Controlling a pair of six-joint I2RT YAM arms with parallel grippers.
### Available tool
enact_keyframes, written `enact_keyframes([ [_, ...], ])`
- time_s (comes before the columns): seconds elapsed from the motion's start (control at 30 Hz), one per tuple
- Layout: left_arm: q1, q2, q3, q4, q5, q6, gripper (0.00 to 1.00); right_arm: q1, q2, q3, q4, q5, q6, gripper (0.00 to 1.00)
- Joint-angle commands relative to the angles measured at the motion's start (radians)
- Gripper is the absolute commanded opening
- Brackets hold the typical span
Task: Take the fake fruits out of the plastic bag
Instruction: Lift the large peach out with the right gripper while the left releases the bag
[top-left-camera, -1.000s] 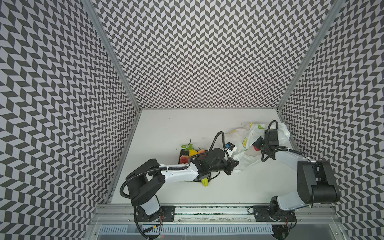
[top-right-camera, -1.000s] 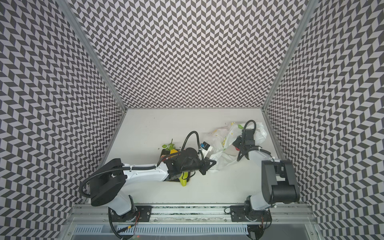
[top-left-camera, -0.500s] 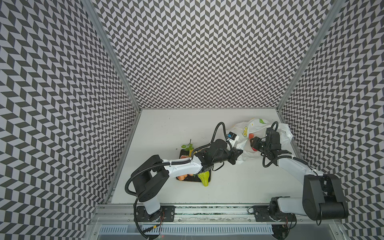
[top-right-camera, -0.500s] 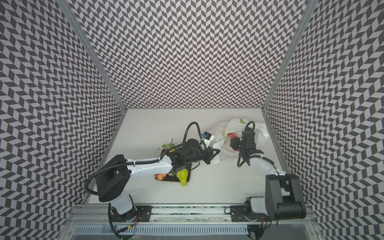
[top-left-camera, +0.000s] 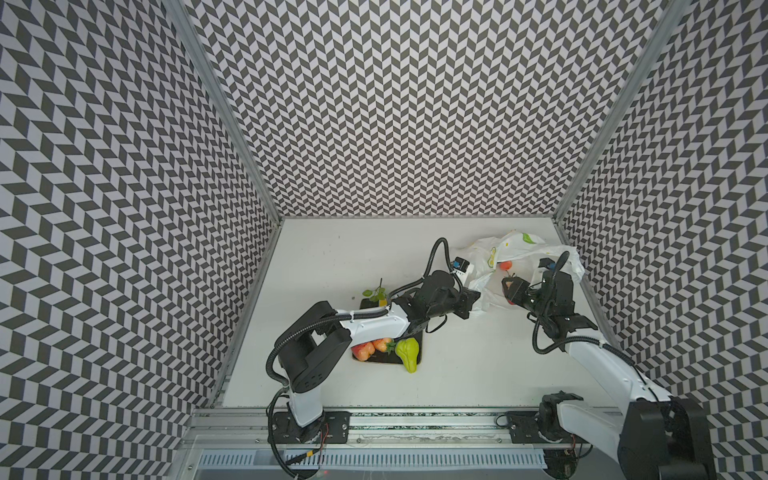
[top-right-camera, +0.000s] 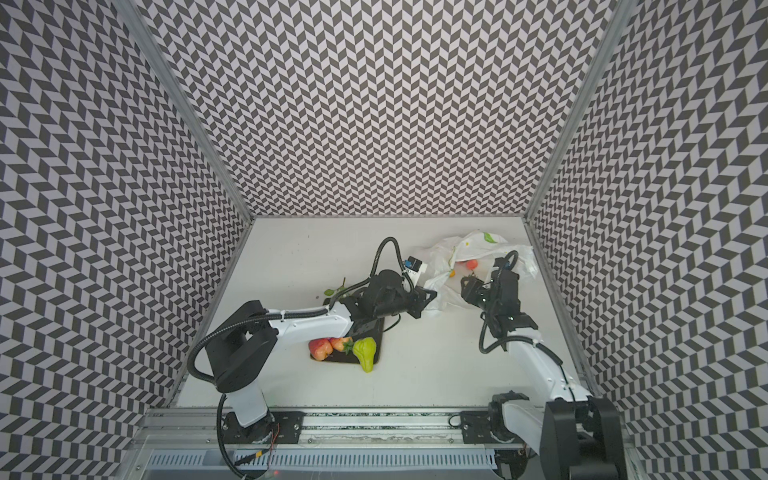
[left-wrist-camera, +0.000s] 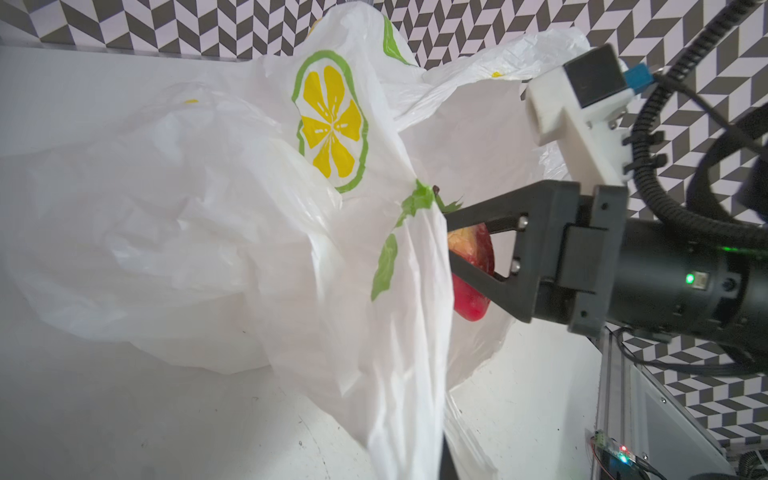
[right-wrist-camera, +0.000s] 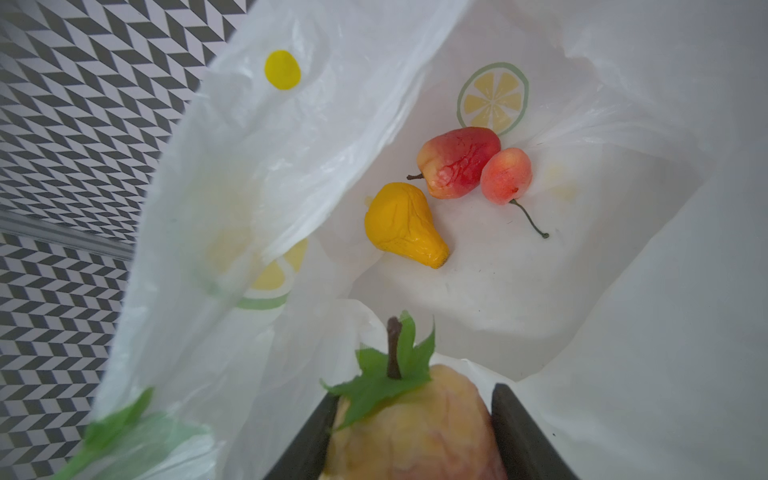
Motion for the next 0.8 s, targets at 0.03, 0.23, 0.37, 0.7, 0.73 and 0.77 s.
enact_keyframes([
  [0.03, 0.013, 0.023, 0.035, -0.006, 0.003, 0.004, 0.0, 0.006, -0.06, -0.011, 0.003, -0.041, -0.021, 0.47],
  [0.23, 0.027, 0.038, 0.044, -0.009, 0.006, 0.005, 0.0, 0.006, -0.141, -0.01, -0.067, -0.064, -0.037, 0.47],
  [0.37, 0.037, 0.04, 0.023, 0.001, 0.022, 0.006, 0.02, 0.007, -0.211, 0.007, -0.163, -0.086, -0.058, 0.47],
  [0.7, 0.028, -0.019, -0.024, 0.025, -0.02, 0.019, 0.59, 0.019, -0.357, 0.087, -0.366, -0.046, -0.077, 0.47],
  [0.73, 0.027, -0.034, -0.033, 0.028, -0.025, 0.025, 0.62, 0.021, -0.367, 0.097, -0.379, -0.047, -0.08, 0.47],
  [0.77, 0.026, -0.051, -0.044, 0.03, -0.028, 0.031, 0.66, 0.024, -0.374, 0.113, -0.395, -0.049, -0.083, 0.47],
])
